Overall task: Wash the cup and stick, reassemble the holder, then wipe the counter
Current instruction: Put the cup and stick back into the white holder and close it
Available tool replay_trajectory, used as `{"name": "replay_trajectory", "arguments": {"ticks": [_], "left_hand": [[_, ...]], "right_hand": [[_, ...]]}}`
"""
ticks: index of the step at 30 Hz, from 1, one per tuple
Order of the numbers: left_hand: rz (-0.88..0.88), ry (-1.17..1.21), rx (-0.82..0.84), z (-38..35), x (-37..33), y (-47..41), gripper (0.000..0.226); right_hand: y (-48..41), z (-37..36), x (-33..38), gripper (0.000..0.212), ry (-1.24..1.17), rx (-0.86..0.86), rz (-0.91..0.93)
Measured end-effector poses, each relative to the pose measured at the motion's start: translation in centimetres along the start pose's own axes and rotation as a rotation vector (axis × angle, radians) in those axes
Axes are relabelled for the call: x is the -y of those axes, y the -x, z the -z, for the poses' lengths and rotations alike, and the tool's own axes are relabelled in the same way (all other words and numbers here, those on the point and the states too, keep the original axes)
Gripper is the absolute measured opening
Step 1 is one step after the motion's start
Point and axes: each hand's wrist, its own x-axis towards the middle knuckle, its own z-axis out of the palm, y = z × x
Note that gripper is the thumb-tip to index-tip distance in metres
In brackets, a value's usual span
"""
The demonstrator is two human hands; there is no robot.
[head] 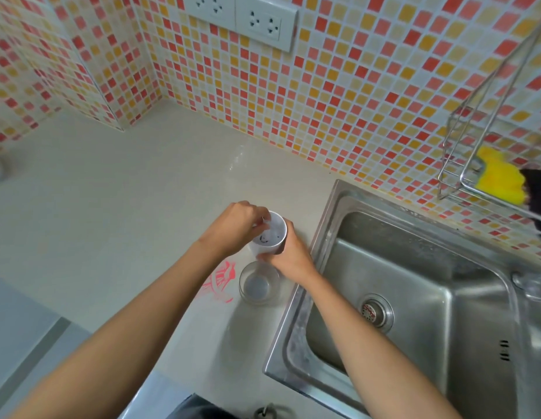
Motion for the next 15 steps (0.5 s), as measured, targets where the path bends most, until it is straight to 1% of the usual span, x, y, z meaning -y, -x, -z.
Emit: {"name": "replay_trajectory", "arguments": {"ticks": [3, 7, 10, 15], "left_hand": [[-0.006, -0.009, 0.016, 0.0, -0.28, -0.2, 0.023], [-0.026, -0.09, 0.039, 0.36, -0.34, -0.72, 0.021], [-0.025, -0.103, 0.03, 0.65, -0.11, -0.6, 0.02], [-0.023, -0.138, 0.065, 0.84, 0.02, -0.16, 0.021]], "right_hand": [[0.03, 0.15, 0.17, 0.086, 0.011, 0.001, 0.006], [0.05, 0.18, 0.23, 0.088, 0.025, 0.009, 0.016], [-0.06, 0.06, 0.18, 0.089, 0.019, 0.009, 0.014], [0.0, -0.16, 0.02, 0.09, 0.022, 0.0, 0.015]]}}
